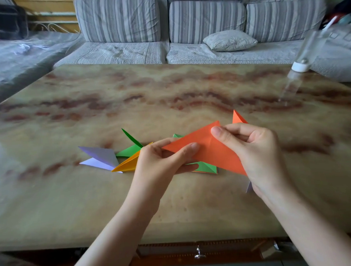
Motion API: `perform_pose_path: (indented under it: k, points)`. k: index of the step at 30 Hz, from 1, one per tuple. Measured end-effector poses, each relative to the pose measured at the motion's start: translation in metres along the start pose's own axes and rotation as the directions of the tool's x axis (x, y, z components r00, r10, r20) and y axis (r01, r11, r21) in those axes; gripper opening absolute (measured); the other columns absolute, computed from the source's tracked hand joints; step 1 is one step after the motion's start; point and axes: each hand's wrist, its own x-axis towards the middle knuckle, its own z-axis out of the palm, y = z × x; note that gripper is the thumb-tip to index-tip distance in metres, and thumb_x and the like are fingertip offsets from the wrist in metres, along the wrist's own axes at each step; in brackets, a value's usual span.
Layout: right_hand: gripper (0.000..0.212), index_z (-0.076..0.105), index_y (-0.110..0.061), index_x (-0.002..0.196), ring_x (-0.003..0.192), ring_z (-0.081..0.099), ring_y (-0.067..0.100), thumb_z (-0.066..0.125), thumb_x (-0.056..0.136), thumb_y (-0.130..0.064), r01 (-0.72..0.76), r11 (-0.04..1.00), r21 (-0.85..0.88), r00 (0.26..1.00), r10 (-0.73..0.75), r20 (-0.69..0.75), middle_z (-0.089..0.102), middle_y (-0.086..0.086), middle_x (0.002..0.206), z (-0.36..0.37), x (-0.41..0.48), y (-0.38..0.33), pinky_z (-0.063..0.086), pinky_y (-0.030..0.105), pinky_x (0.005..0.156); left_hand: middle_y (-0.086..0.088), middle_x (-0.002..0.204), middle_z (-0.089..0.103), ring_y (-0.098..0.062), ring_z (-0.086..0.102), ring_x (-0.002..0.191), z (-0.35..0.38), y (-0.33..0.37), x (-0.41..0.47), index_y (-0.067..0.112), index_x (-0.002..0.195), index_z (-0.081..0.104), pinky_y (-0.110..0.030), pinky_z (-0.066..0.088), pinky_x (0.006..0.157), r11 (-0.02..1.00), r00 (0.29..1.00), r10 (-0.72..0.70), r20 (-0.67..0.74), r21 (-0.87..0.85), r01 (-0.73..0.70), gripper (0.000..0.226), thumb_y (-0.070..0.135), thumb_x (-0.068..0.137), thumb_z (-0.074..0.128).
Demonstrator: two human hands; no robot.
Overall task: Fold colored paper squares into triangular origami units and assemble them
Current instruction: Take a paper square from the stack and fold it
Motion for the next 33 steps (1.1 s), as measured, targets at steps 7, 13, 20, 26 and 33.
perform_pose_path:
  k: [7, 13, 20, 26, 33]
  points:
    - [0.004, 0.073, -0.016, 0.073, 0.058, 0.060, 0.000, 0.073, 0.078, -0.018, 0.041, 0.999, -0.021, 0.999, -0.041, 0.006, 0.070, -0.009, 0.062, -0.0006, -0.0006, 0.0005, 0.045, 0.012, 0.060, -0.009, 0.077, 0.075, -0.015, 0.072, 0.071, 0.0042, -0.0039, -0.0025, 0.001, 0.092, 0.070, -0.026, 0.058, 0.064, 0.995, 0.998, -0.050, 0.035, 0.092, 0.047, 0.041, 0.021, 0.057, 0.078]
    - [0.006, 0.072, -0.017, 0.072, 0.056, 0.058, -0.002, 0.072, 0.078, -0.017, 0.046, 0.999, -0.020, 0.999, -0.047, -0.006, 0.069, -0.012, 0.060, 0.0009, -0.0001, 0.0002, 0.043, 0.010, 0.058, -0.006, 0.070, 0.073, -0.012, 0.071, 0.063, 0.0066, -0.0054, -0.0028, 0.000, 0.087, 0.070, -0.022, 0.057, 0.061, 0.995, 1.000, -0.029, 0.011, 0.096, 0.028, 0.021, 0.006, 0.069, 0.078]
    - [0.007, 0.073, -0.017, 0.072, 0.053, 0.055, 0.000, 0.074, 0.076, -0.022, -0.027, 1.000, 0.002, 0.999, 0.027, -0.023, 0.065, -0.011, 0.056, -0.0002, 0.0003, -0.0012, 0.042, 0.014, 0.057, -0.006, 0.066, 0.073, -0.009, 0.068, 0.057, 0.0096, -0.0057, -0.0026, 0.003, 0.078, 0.070, -0.019, 0.056, 0.059, 0.994, 0.999, 0.043, -0.033, 0.098, -0.039, 0.011, 0.002, 0.069, 0.077]
    - [0.014, 0.075, -0.015, 0.073, 0.069, 0.062, 0.014, 0.076, 0.072, -0.029, -0.118, 0.992, 0.036, 0.993, 0.118, 0.005, 0.071, 0.002, 0.071, -0.0017, 0.0010, -0.0011, 0.048, 0.036, 0.076, -0.004, 0.064, 0.072, -0.008, 0.067, 0.057, 0.0090, -0.0061, -0.0032, 0.003, 0.077, 0.070, -0.018, 0.054, 0.059, 0.993, 0.998, 0.050, -0.039, 0.109, -0.046, 0.009, 0.002, 0.071, 0.077]
    - [0.047, 0.073, -0.008, 0.084, 0.069, 0.064, 0.015, 0.074, 0.054, -0.044, -0.268, 0.959, -0.090, 0.896, 0.283, 0.343, 0.072, 0.007, 0.078, -0.0069, -0.0011, -0.0030, 0.051, 0.030, 0.066, 0.002, 0.055, 0.069, -0.002, 0.063, 0.052, 0.0048, -0.0005, -0.0016, 0.010, 0.064, 0.069, -0.012, 0.051, 0.056, 0.986, 0.986, 0.116, -0.117, 0.137, -0.100, 0.011, 0.004, 0.071, 0.076]
